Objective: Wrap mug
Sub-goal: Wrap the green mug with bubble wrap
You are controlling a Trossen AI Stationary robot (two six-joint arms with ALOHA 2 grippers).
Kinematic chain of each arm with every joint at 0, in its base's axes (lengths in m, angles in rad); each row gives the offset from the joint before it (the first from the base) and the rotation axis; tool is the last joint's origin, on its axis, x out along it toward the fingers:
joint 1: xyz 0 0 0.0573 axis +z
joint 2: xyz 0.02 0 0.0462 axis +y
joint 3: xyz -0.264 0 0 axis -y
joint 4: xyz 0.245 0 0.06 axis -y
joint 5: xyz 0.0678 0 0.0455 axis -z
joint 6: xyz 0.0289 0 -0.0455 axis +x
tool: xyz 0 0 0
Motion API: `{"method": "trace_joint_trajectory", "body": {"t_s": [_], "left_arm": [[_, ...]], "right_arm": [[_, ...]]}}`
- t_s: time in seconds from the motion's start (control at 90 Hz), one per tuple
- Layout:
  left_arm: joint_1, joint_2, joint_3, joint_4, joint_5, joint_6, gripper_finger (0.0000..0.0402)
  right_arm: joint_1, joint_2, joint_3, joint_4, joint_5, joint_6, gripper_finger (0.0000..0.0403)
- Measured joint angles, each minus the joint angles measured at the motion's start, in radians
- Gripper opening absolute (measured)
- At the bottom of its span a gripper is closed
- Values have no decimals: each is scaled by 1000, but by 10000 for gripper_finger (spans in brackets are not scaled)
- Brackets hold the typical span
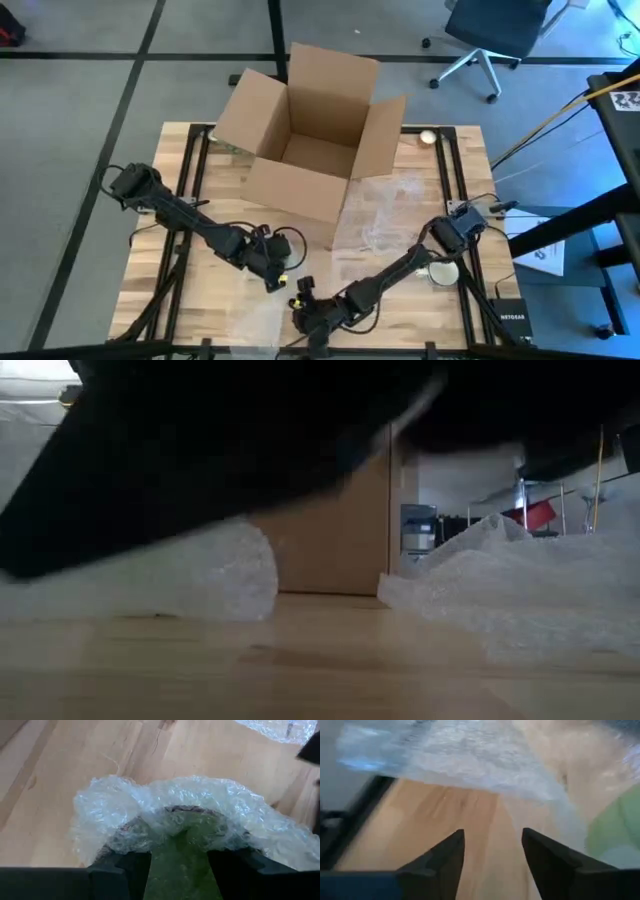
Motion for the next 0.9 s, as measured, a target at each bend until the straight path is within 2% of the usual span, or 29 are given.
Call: {"method": "trace_joint_trajectory", "body": {"t_s": [0.167,0.378,0.5,0.678,0.8,0.9], "left_arm": [[0,0,0,0,0,0,170],[0,0,0,1,0,5,170],[0,0,0,2,0,8,170],[0,0,0,3,0,13,170],[0,0,0,2,0,19,170],[0,0,0,0,3,19,170]], "right_arm": [[-35,30,2,22,67,-30,193],[-73,53,6,-21,51,-36,189],[-77,58,7,-26,44,-33,145],[-66,55,14,-35,6,-35,18],[-57,52,64,-99,-70,-12,19],[-38,42,139,-223,-161,22,9]]}}
